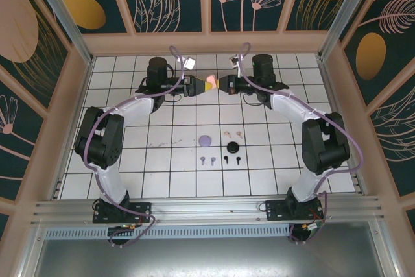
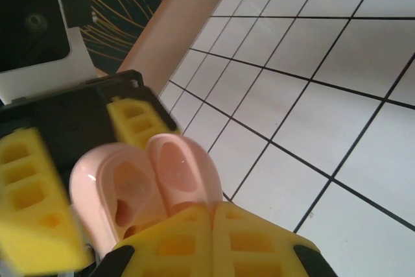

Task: Insert the wireless bluetooth earbuds into the charging case

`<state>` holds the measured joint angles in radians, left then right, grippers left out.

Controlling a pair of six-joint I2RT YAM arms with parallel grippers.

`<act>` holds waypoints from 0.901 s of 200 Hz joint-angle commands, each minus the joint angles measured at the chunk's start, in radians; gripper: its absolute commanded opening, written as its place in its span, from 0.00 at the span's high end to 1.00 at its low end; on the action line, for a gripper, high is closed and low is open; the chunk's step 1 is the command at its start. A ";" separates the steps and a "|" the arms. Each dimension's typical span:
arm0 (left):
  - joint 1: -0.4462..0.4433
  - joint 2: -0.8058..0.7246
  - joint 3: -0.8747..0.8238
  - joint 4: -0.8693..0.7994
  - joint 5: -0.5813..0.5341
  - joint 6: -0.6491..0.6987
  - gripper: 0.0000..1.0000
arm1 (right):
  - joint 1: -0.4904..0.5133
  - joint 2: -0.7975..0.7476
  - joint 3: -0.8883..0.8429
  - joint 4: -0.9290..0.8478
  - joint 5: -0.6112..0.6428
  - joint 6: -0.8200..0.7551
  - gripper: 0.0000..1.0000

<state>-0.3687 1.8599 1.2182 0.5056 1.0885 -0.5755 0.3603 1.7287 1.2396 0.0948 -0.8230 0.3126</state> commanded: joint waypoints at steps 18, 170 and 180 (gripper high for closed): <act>-0.002 0.018 0.111 -0.236 -0.063 0.187 0.33 | -0.036 0.029 0.107 -0.139 0.076 -0.104 1.00; 0.046 0.299 0.718 -1.267 0.006 0.834 0.31 | -0.011 0.164 0.449 -0.711 0.357 -0.675 1.00; 0.045 0.307 0.732 -1.270 0.019 0.832 0.32 | -0.002 0.175 0.465 -0.722 0.357 -0.677 1.00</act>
<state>-0.3233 2.1445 1.8900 -0.6491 1.0443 0.1810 0.3286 1.8732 1.6489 -0.5323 -0.4942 -0.2901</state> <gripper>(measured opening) 0.686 0.049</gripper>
